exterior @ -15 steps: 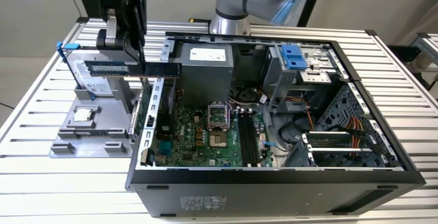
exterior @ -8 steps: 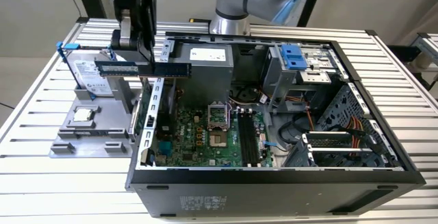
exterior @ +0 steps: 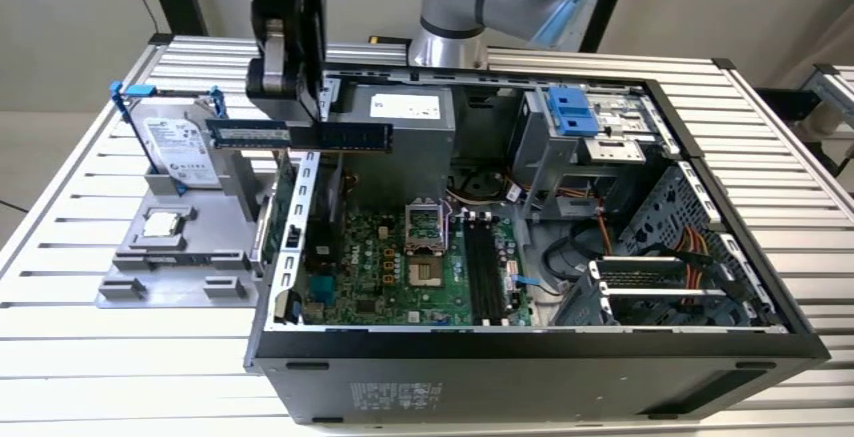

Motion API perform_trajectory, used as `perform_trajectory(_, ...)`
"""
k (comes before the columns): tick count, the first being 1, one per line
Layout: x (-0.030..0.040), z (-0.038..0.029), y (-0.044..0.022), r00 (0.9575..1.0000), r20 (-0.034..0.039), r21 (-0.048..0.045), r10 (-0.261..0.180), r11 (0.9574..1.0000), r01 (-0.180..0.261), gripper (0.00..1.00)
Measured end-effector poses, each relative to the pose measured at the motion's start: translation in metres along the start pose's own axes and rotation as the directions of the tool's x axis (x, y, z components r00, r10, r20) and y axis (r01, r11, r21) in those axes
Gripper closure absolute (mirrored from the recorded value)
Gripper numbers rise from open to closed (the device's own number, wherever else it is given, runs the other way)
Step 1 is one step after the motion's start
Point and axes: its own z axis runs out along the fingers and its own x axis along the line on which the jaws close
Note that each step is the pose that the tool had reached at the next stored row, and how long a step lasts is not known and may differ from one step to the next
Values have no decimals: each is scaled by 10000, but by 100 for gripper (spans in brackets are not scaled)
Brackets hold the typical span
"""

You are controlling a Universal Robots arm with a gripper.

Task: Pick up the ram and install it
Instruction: 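Pick up the ram and move it above insertion slot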

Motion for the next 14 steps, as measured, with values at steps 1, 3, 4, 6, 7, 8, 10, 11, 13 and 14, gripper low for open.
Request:
perform_trajectory(1,0,0,-19,10000,0,-1,-1,10000,1,100)
perform_trajectory(3,0,-1,-54,10000,0,-2,0,10000,0,100)
perform_trajectory(4,0,-2,-71,10000,0,-3,0,10000,0,100)
perform_trajectory(6,0,-2,-105,10000,0,-4,-1,10000,1,100)
perform_trajectory(7,0,-2,-122,10000,0,-5,-1,10000,1,100)
perform_trajectory(8,0,-2,-139,10000,1,-6,-1,10000,1,100)
perform_trajectory(10,0,-4,-173,10000,0,-8,0,10000,0,100)
perform_trajectory(11,0,-4,-191,10000,0,-9,0,10000,0,100)
perform_trajectory(13,0,-5,-225,10000,0,-10,0,10000,0,100)
perform_trajectory(14,0,-5,-243,10000,0,-11,0,10000,0,100)
